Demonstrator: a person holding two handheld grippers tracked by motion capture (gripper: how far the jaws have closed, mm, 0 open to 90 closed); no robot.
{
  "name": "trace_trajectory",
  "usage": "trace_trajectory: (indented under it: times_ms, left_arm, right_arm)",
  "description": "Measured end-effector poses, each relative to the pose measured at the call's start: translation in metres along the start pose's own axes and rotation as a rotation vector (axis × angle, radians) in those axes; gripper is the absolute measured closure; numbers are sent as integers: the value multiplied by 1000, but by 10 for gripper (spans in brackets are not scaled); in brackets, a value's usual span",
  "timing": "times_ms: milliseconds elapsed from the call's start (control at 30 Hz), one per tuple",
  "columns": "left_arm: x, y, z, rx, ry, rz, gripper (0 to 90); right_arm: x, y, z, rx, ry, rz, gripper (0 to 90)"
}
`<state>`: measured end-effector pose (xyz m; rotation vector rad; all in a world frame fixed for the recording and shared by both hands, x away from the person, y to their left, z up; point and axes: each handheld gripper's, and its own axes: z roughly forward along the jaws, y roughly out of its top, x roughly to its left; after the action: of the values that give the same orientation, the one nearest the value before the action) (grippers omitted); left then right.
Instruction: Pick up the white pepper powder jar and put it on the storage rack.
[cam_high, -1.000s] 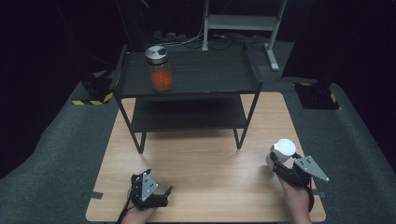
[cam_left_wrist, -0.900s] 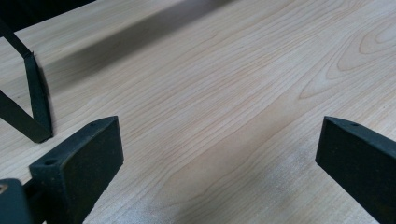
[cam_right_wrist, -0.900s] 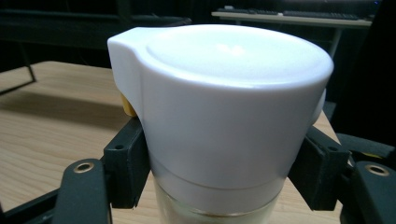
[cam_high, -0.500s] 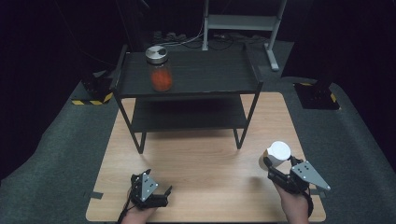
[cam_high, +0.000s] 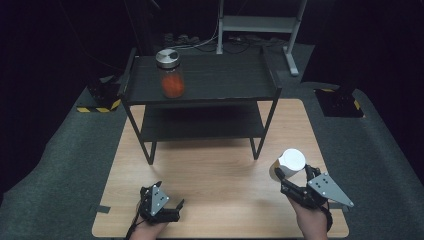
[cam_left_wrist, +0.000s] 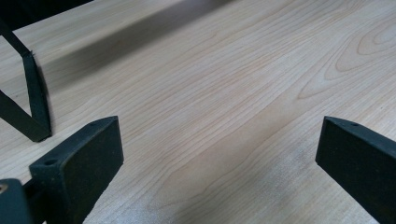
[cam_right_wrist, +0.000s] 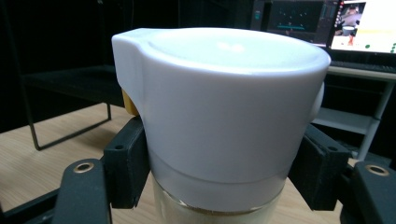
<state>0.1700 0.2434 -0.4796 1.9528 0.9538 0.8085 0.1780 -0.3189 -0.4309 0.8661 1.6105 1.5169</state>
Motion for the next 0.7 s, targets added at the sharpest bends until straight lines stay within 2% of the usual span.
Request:
trace_trajectory:
  times_ms: [433, 700]
  left_arm:
    - [1, 0, 0, -1, -6, 4, 9]
    - [0, 0, 0, -2, -6, 9, 9]
  right_arm:
    - [14, 24, 7, -51, 43, -24, 300]
    - [17, 37, 14, -85, 65, -18, 300]
